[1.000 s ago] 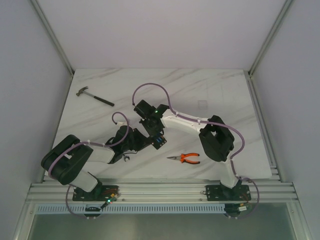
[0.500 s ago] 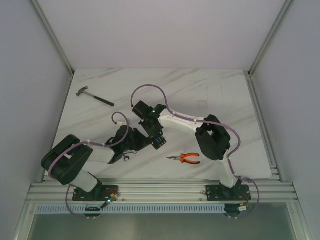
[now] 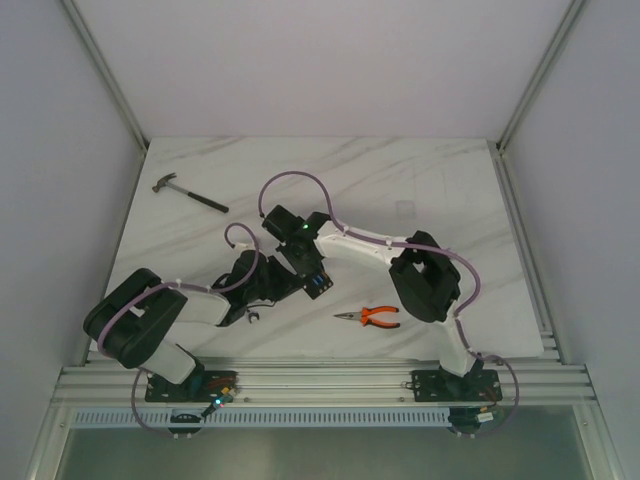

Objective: Snap on the fuse box
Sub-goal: Install the fuse at the fuse box base.

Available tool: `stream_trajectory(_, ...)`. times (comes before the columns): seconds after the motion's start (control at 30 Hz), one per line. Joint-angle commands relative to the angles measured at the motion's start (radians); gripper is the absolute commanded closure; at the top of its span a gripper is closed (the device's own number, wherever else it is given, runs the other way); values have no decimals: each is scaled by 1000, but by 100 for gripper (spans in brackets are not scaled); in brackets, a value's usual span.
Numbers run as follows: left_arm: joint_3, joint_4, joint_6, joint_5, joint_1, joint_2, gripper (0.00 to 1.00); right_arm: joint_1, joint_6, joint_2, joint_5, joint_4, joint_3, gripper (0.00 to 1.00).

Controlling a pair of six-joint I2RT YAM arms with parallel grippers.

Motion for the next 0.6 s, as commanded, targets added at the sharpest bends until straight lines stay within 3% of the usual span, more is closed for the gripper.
stream_trajectory(0.0, 21, -45, 31, -6, -3, 18, 73, -14, 18, 93, 17, -24, -123, 100)
stream_trajectory(0.17, 35, -22, 31, -1, -5, 26, 73, -25, 42, -67, 43, 20, -66, 95)
stream_trajectory(0.37, 86, -10, 46, 7, -13, 45, 70, -59, 21, -226, 69, 74, -53, 65)
stream_trajectory(0.57, 115, -7, 64, 17, -14, 57, 62, -213, 26, -300, 134, 83, -143, 39)
